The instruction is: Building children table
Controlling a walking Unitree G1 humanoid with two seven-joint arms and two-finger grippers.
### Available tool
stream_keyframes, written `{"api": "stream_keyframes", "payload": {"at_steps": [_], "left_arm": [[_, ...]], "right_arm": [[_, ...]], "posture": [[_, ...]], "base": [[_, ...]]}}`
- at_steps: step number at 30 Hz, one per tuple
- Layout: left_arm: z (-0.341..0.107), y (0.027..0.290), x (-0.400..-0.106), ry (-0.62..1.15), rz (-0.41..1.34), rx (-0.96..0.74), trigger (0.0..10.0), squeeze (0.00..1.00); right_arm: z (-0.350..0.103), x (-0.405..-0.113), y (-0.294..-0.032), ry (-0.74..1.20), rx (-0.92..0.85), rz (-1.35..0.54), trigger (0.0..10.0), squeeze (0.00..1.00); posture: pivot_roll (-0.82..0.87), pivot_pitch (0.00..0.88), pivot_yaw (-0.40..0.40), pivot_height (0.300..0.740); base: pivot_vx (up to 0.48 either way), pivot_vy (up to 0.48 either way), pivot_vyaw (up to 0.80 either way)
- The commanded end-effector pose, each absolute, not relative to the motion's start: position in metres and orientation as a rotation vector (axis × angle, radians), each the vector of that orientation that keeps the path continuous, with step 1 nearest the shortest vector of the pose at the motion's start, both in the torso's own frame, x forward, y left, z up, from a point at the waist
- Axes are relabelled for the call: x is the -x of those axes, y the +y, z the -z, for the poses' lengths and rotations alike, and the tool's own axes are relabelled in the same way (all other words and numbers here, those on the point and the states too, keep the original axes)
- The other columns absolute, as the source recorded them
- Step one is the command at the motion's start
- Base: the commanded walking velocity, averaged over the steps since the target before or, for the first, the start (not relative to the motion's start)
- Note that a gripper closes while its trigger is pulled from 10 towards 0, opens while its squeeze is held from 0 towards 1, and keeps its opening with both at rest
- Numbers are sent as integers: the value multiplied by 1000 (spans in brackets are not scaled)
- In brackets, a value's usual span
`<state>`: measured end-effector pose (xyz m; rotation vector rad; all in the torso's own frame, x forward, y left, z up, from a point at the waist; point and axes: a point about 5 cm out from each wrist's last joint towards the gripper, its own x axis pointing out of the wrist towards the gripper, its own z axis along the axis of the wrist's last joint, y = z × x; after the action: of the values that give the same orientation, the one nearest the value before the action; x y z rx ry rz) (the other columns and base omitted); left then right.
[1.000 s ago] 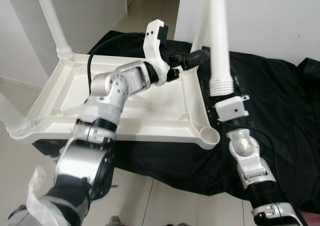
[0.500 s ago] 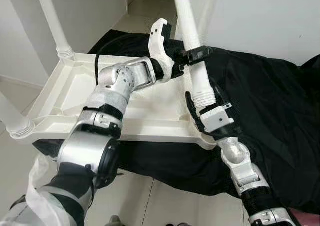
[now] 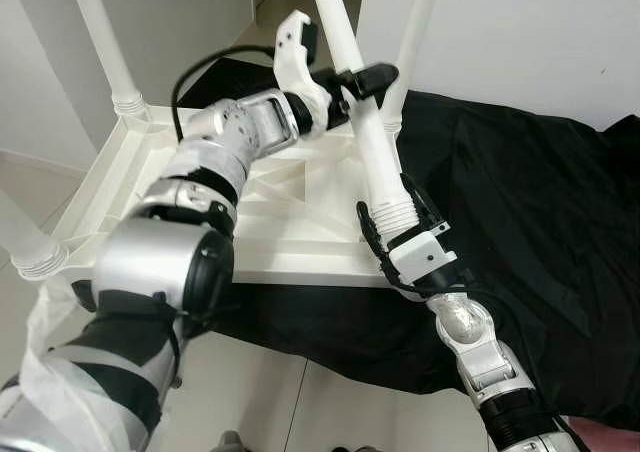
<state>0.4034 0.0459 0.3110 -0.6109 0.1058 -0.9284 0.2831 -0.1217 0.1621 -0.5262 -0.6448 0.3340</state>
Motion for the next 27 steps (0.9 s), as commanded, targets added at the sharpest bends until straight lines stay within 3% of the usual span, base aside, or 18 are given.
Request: {"api": "stream_keyframes", "payload": {"at_steps": [1, 3, 4, 5, 19, 20, 21, 22, 27], "left_arm": [[-315, 43, -403, 94, 947, 593, 7882, 0], [-315, 42, -403, 99, 947, 588, 7882, 0], [-314, 41, -403, 103, 949, 577, 1137, 0], [-313, 39, -403, 109, 954, 563, 0, 0], [-312, 37, -404, 117, 952, 557, 0, 0], [-314, 38, -404, 112, 949, 553, 9137, 0], [-314, 38, -404, 112, 949, 553, 9137, 0], [-315, 39, -404, 109, 947, 549, 10000, 0], [-319, 42, -405, 90, 930, 530, 10000, 0]], "right_arm": [[-164, -281, -120, -658, 530, -342, 10000, 0], [-165, -281, -120, -659, 530, -342, 10000, 0], [-166, -281, -120, -663, 538, -343, 10000, 0], [-167, -281, -120, -667, 545, -347, 10000, 0], [-167, -280, -121, -680, 588, -368, 10000, 0], [-166, -280, -122, -664, 562, -365, 10000, 0], [-166, -280, -122, -664, 562, -365, 10000, 0], [-165, -281, -123, -653, 542, -363, 10000, 1000], [-168, -283, -128, -624, 416, -321, 10000, 1000]], "posture": [[-31, 76, -9, 740], [-32, 77, -8, 740], [-31, 78, -9, 740], [-32, 80, -8, 740], [-26, 87, -21, 740], [-26, 87, -23, 740], [-26, 87, -23, 740], [-26, 87, -23, 740], [-25, 85, -25, 740]], "base": [[0, 0, 0], [0, 0, 0], [0, 0, 0], [0, 0, 0], [0, 0, 0], [0, 0, 0], [0, 0, 0], [0, 0, 0], [0, 0, 0]]}}
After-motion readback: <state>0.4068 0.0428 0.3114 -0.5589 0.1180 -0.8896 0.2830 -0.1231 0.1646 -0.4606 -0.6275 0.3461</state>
